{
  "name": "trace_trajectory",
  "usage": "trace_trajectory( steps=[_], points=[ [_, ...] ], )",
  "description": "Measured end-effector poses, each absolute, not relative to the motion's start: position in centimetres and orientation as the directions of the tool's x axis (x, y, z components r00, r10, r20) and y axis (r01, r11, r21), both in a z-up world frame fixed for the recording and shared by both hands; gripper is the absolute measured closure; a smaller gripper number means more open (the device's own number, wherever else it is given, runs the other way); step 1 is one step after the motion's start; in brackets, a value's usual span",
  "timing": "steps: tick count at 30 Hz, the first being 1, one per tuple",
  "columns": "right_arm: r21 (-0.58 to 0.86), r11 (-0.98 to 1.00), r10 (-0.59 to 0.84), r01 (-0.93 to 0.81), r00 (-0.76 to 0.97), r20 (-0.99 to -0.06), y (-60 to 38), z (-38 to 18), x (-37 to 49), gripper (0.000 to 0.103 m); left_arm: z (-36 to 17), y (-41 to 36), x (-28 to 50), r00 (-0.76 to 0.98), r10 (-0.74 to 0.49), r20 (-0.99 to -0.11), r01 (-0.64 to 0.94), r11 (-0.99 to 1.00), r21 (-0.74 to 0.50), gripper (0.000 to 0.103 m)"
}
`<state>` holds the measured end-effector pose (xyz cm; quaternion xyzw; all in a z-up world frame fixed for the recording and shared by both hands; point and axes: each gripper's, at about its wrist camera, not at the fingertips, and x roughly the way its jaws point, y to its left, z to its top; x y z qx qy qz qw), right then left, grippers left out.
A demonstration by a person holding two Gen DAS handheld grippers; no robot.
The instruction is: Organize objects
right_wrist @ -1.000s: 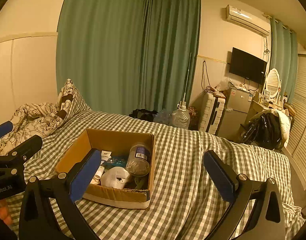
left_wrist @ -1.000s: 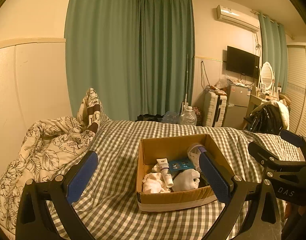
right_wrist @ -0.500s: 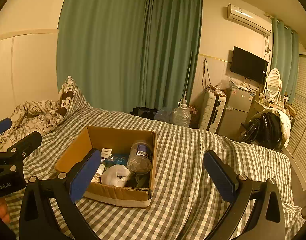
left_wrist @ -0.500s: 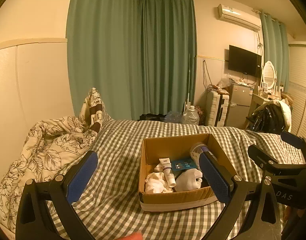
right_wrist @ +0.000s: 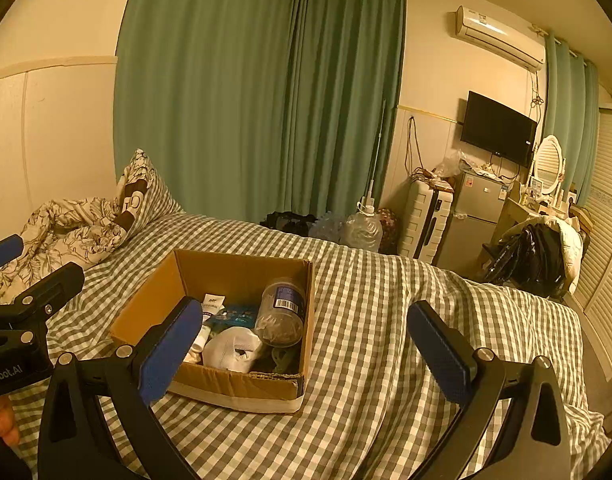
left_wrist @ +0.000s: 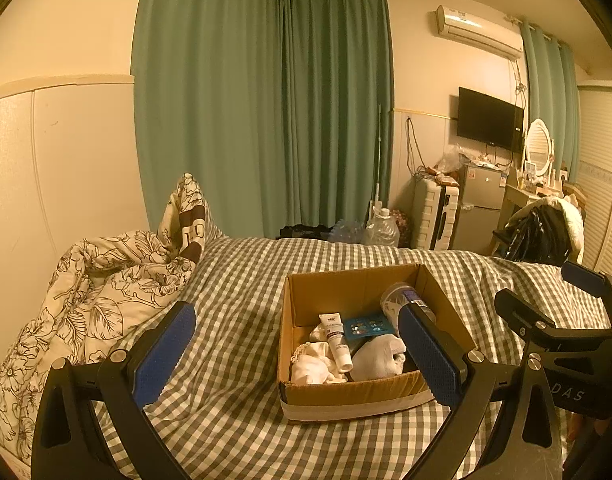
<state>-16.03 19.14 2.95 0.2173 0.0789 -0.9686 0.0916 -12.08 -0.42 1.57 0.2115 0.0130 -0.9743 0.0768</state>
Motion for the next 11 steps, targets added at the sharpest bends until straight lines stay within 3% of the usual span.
trace_trajectory(
  steps=[11],
  points=[
    [-0.115, -0.970, -0.145, 0.216, -0.885, -0.442, 18.94, 2.66, -16.09, 0.000, 1.40, -0.38, -12.08, -0.900, -0.148, -0.411, 0.154, -0.988, 0.019, 0.000]
  ],
)
